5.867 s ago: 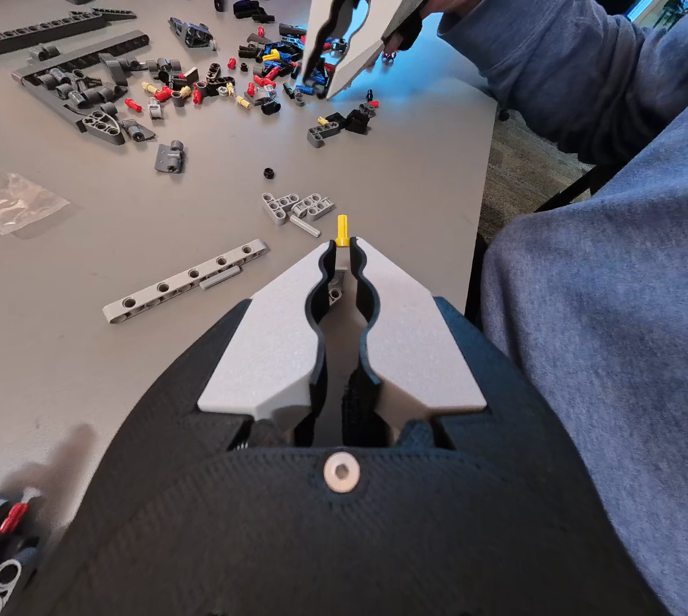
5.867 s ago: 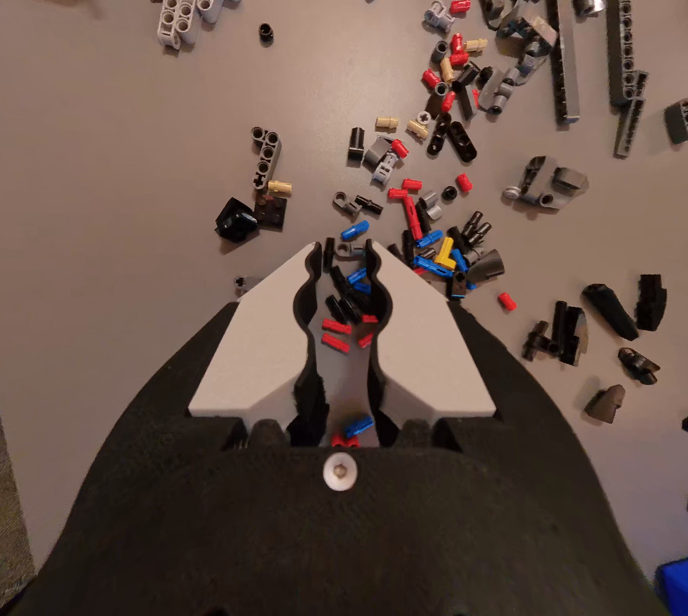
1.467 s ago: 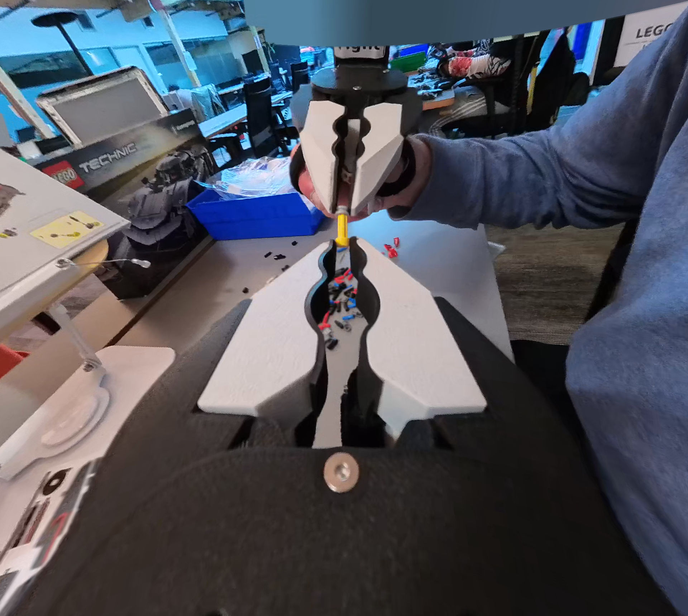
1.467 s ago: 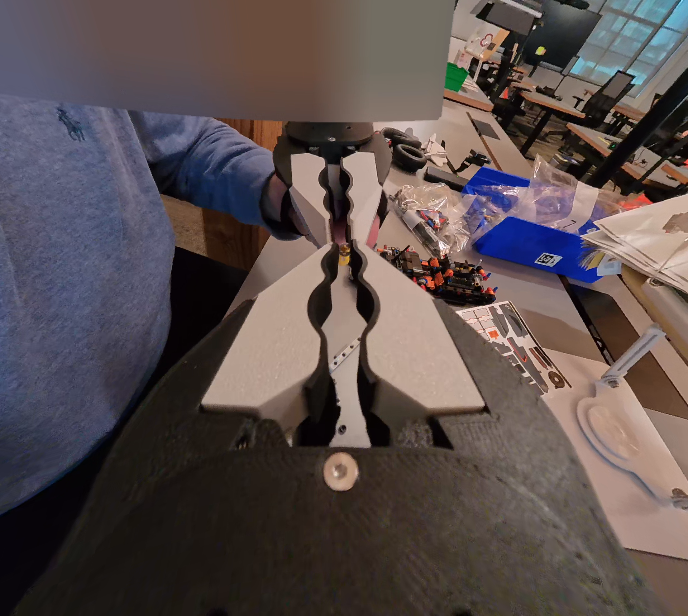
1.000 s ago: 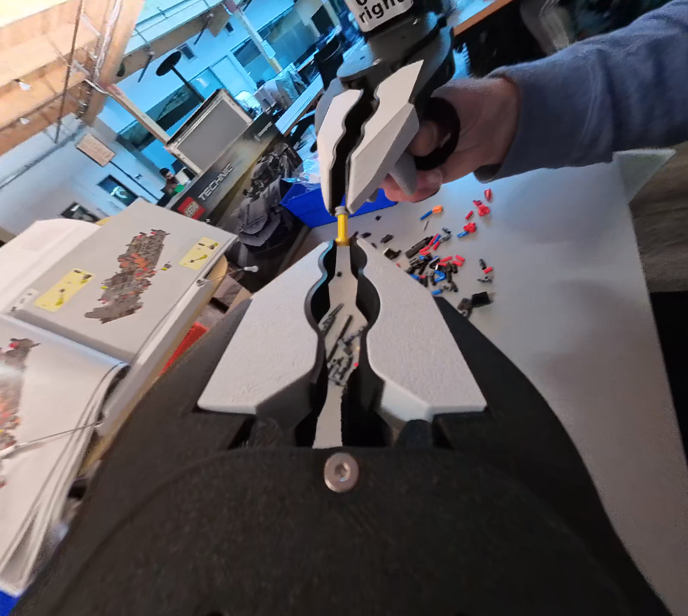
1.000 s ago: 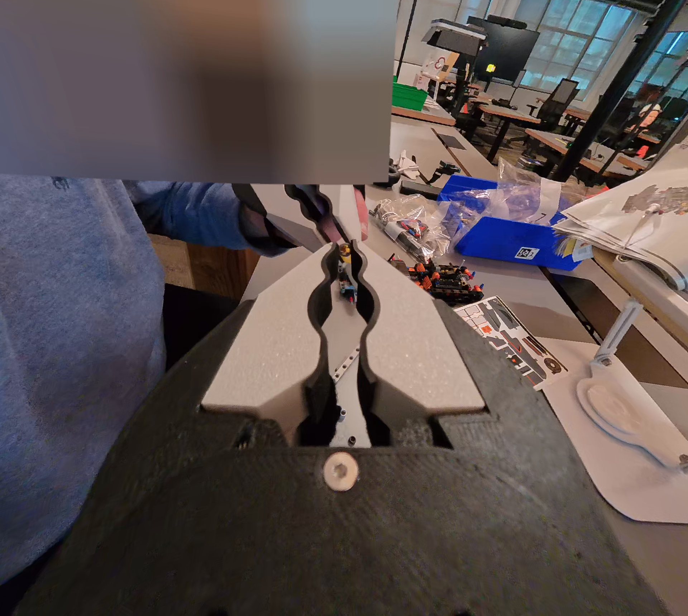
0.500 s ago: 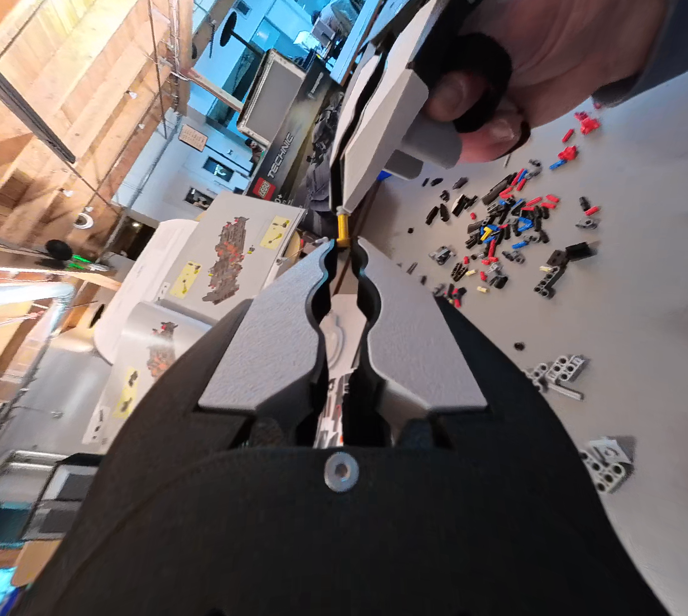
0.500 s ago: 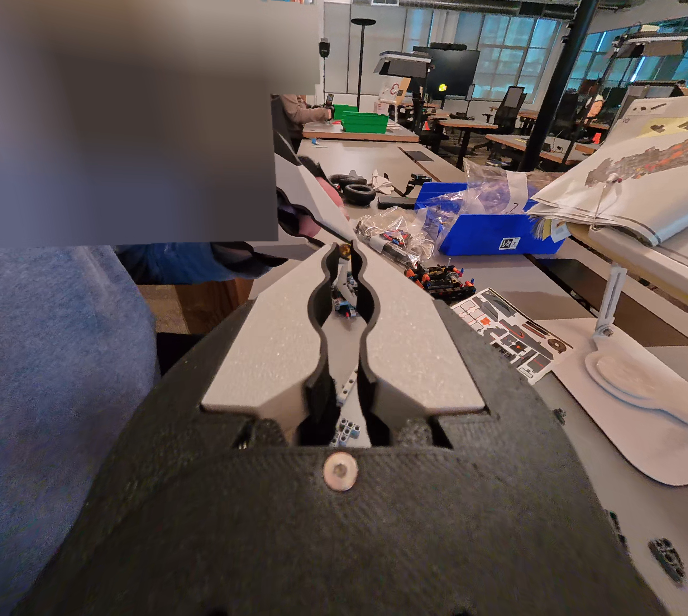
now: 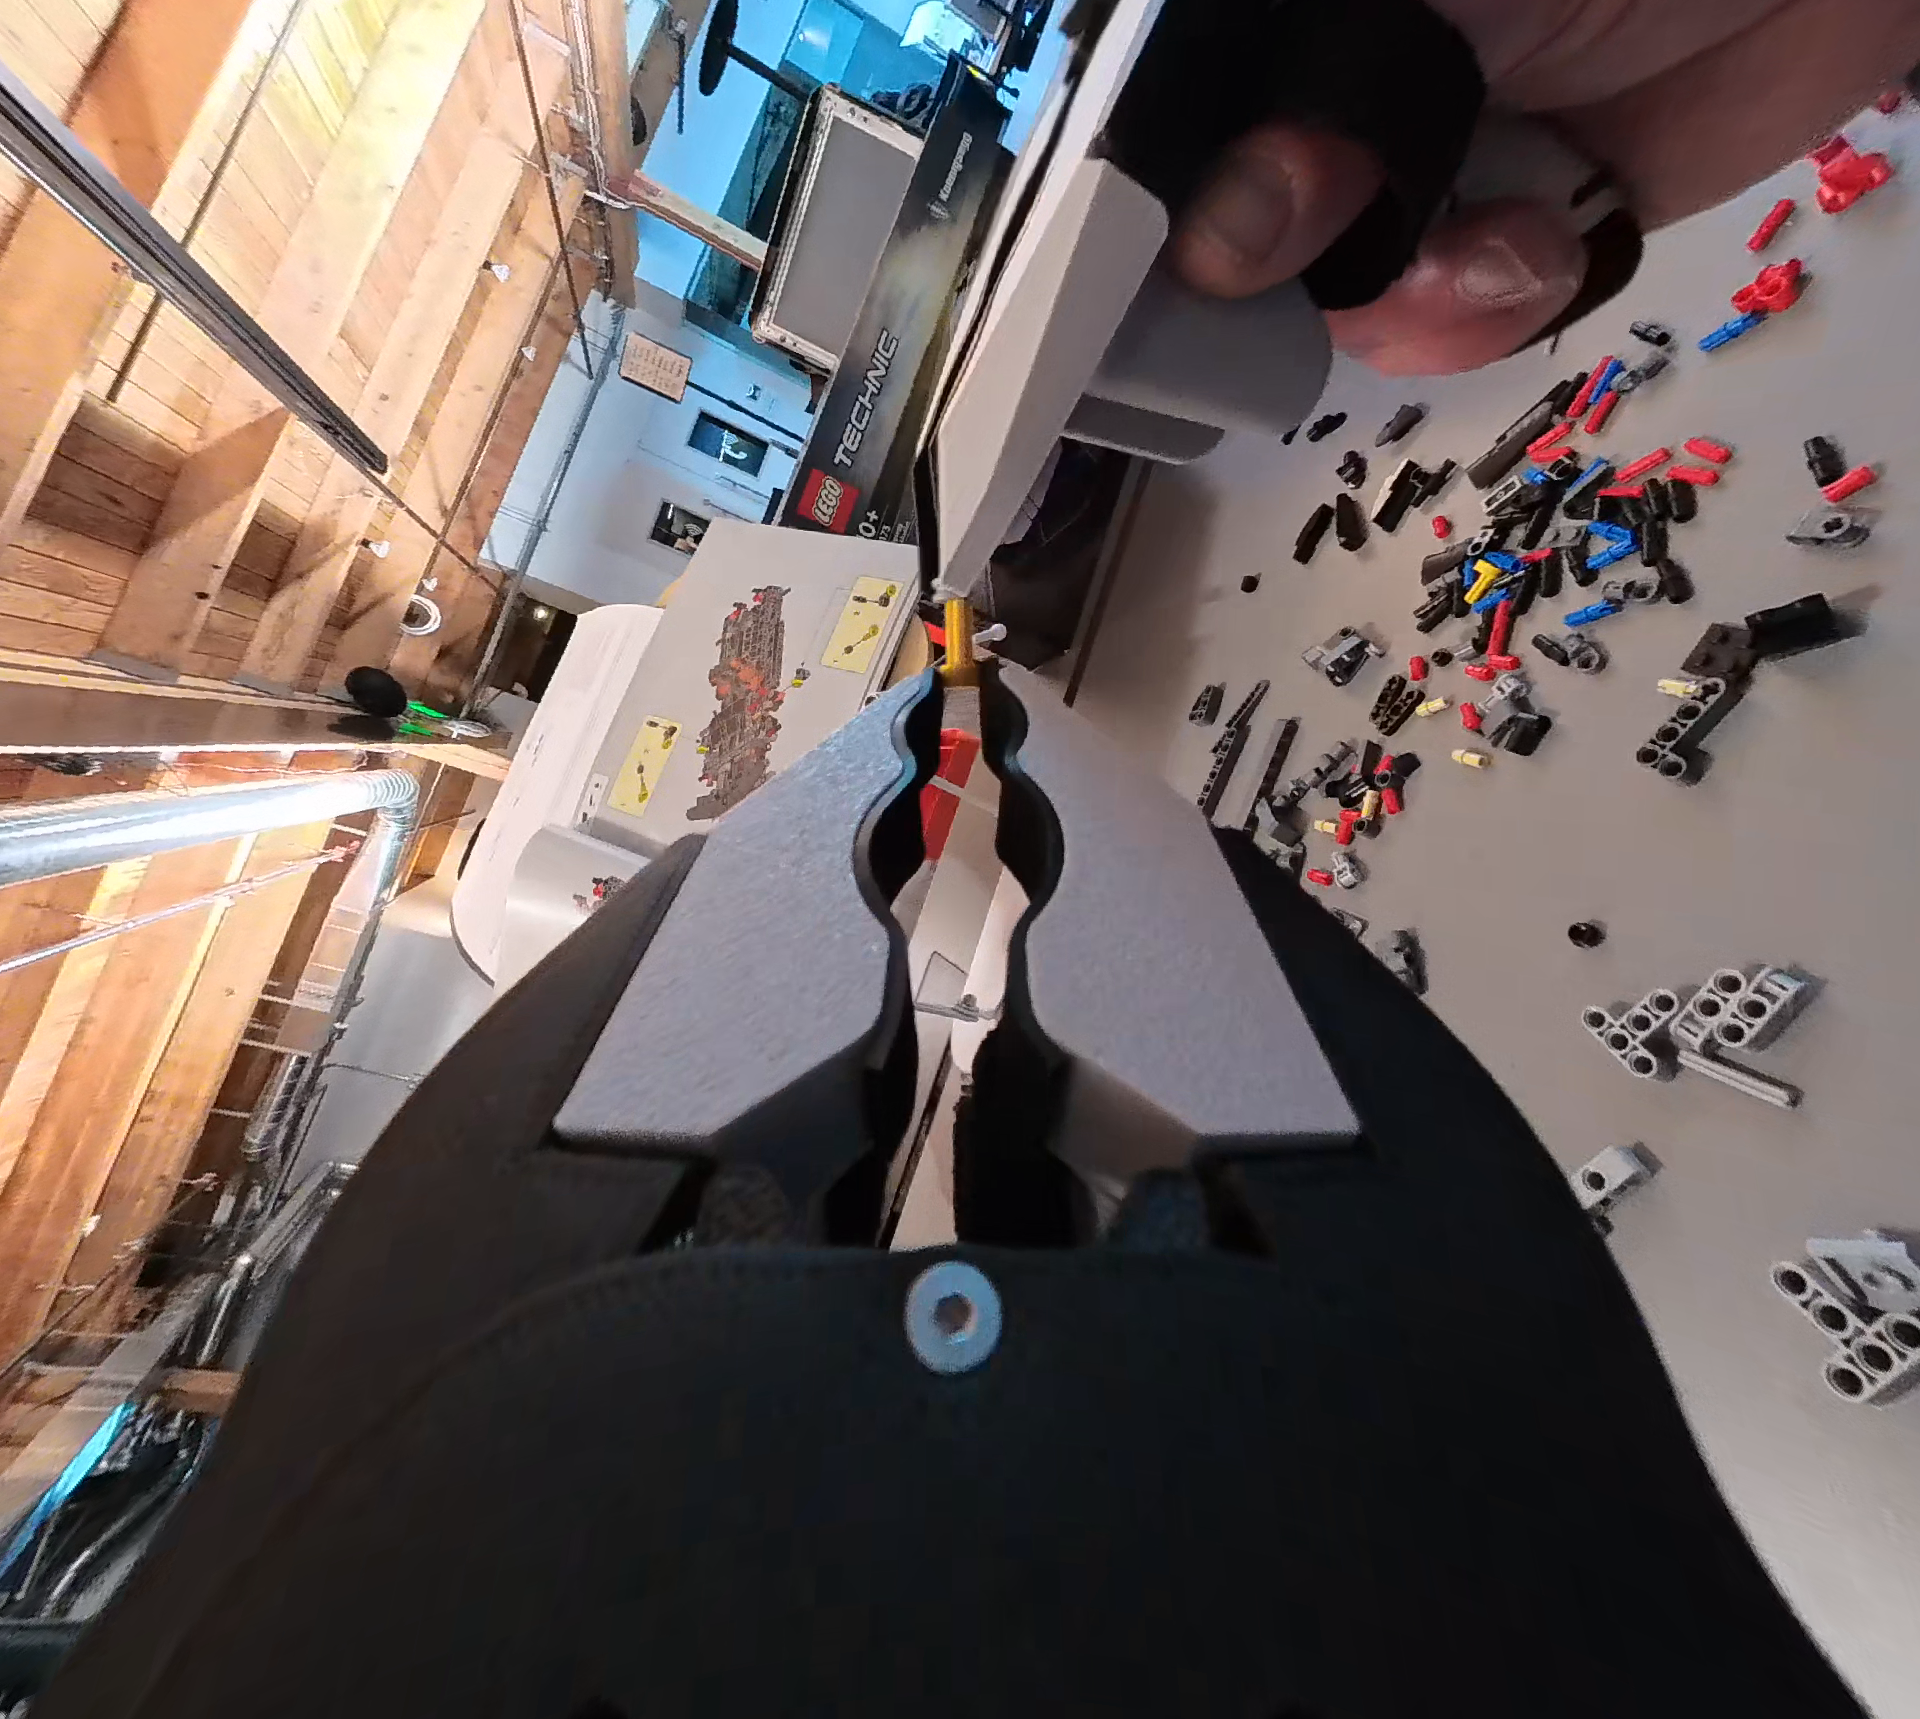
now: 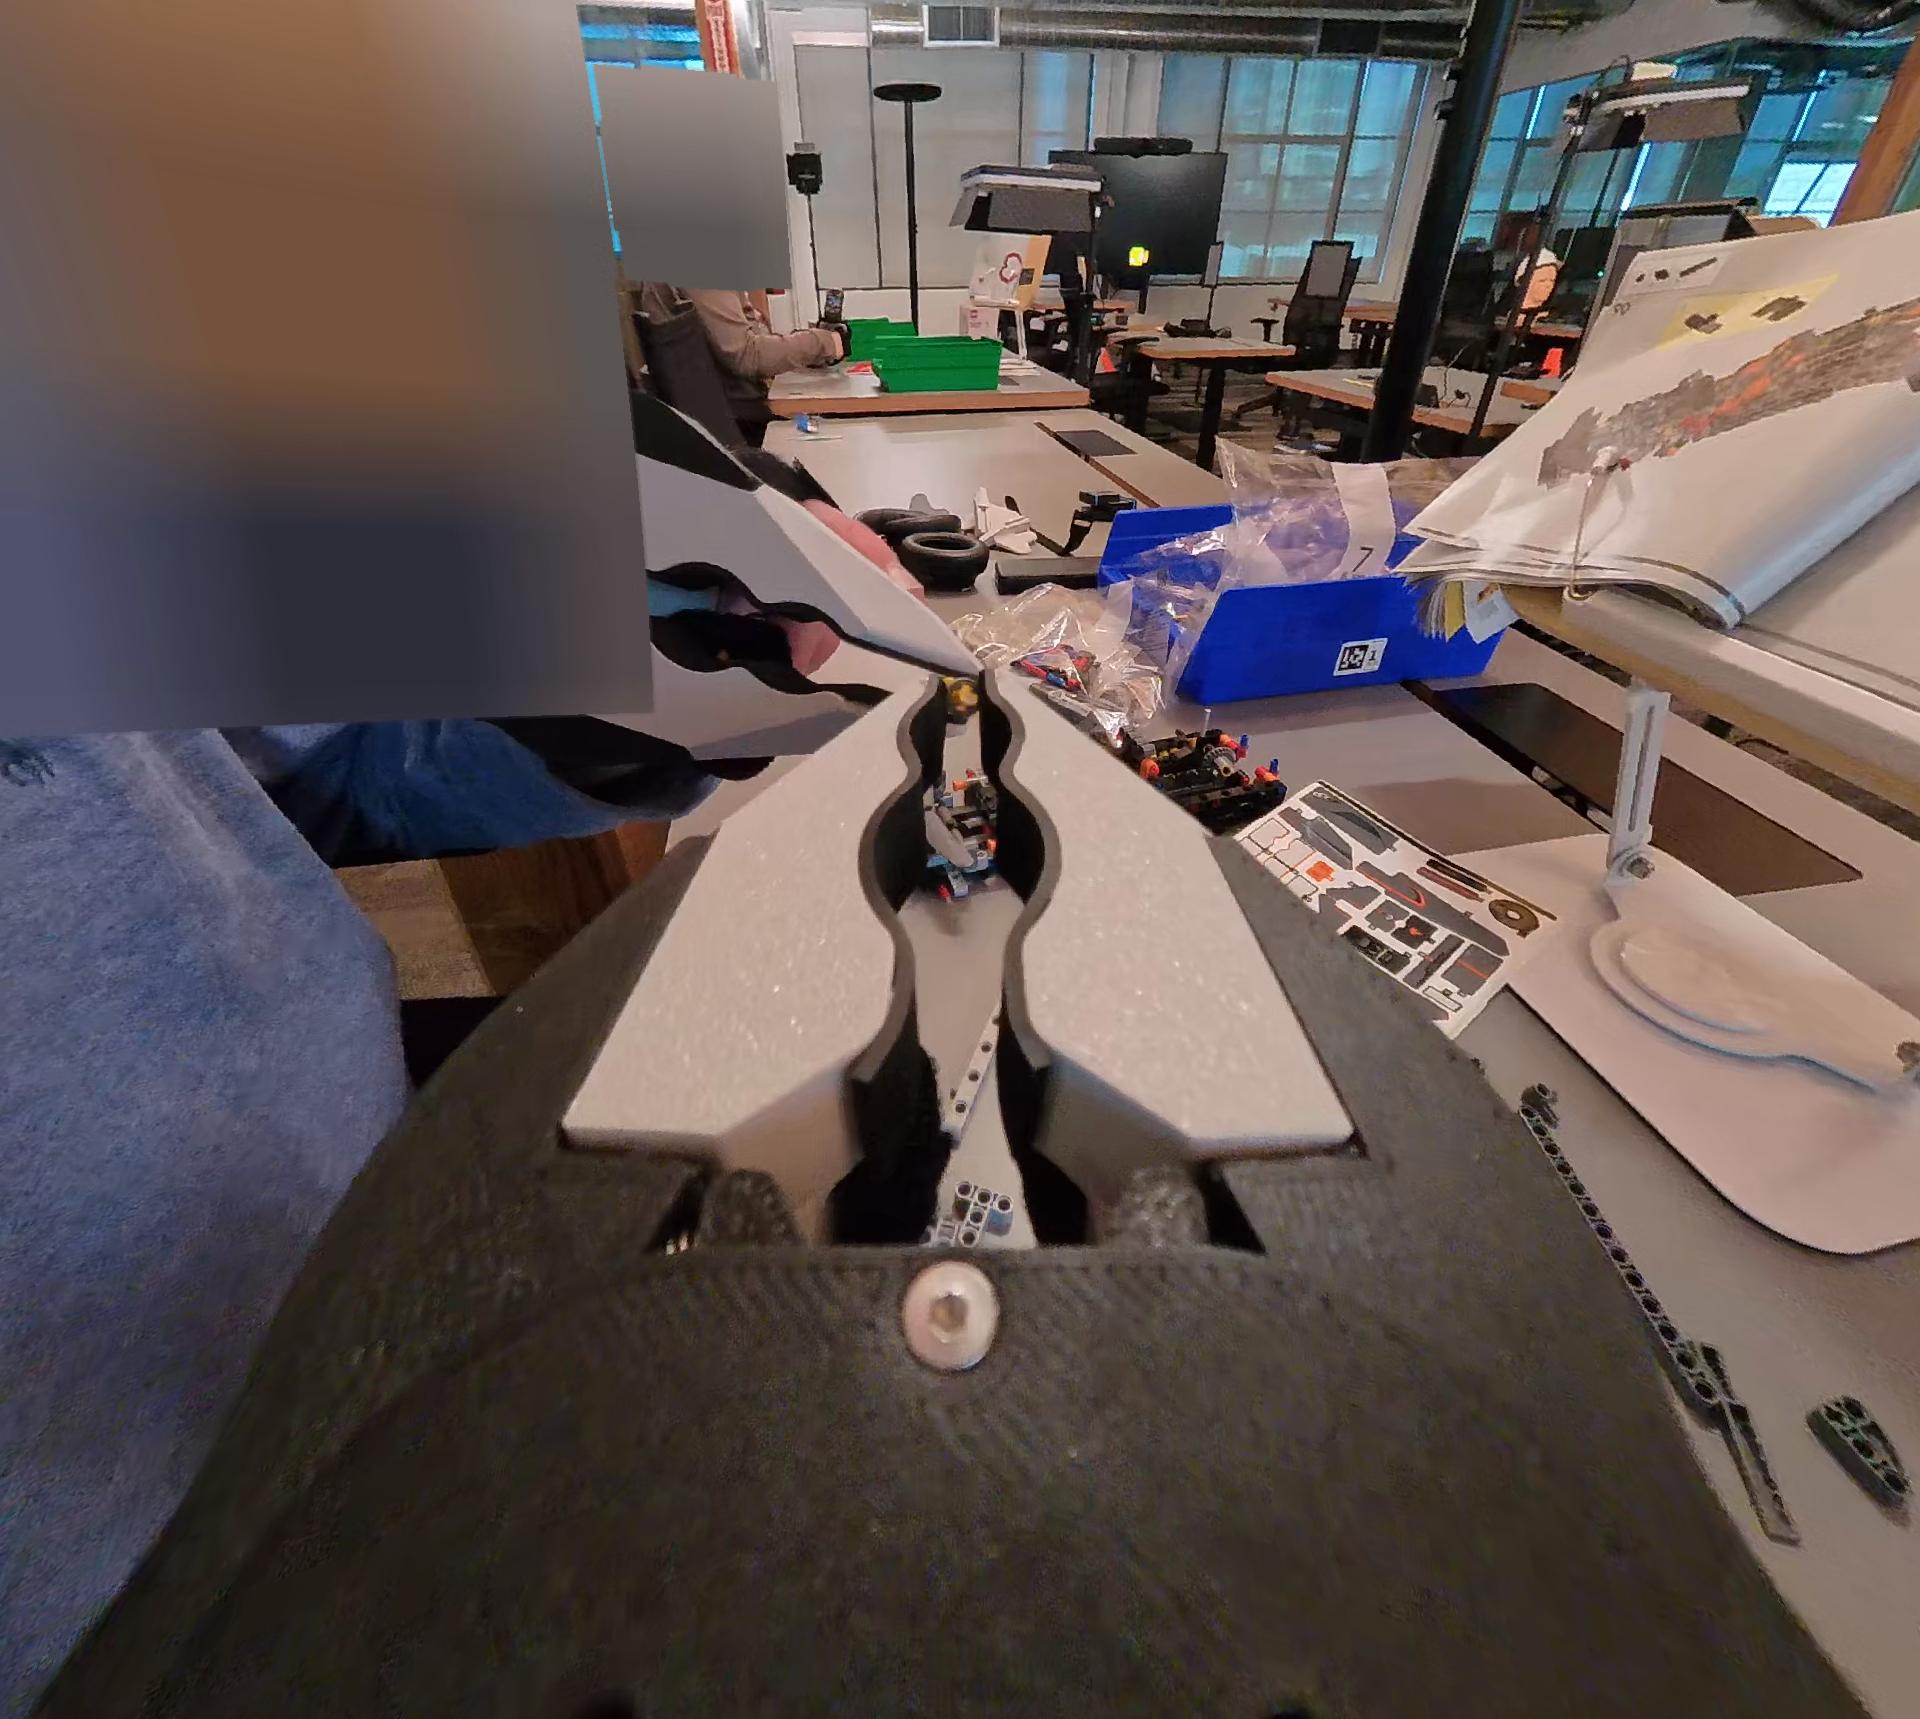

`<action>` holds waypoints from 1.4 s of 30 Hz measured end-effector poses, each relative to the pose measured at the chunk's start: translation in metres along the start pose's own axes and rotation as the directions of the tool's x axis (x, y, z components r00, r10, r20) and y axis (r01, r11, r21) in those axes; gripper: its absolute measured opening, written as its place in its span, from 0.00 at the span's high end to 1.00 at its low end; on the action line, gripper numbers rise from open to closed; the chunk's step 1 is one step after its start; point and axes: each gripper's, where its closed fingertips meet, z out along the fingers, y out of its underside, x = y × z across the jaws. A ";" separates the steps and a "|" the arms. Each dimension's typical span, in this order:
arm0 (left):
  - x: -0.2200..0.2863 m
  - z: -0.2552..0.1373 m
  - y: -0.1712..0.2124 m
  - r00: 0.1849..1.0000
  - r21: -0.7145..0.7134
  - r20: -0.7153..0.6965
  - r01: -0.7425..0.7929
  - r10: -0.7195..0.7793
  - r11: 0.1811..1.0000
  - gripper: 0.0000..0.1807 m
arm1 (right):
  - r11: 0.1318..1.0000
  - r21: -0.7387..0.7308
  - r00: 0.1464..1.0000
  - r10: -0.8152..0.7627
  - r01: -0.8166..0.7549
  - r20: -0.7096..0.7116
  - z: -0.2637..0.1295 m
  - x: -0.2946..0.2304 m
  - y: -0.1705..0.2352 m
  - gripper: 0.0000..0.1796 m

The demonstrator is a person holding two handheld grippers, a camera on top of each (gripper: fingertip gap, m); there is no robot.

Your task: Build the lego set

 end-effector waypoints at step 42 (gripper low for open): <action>0.007 -0.006 -0.011 0.821 0.218 -0.446 0.485 -0.356 0.847 0.97 | 0.919 -0.138 0.928 -0.371 0.370 0.026 -0.001 -0.013 -0.003 0.99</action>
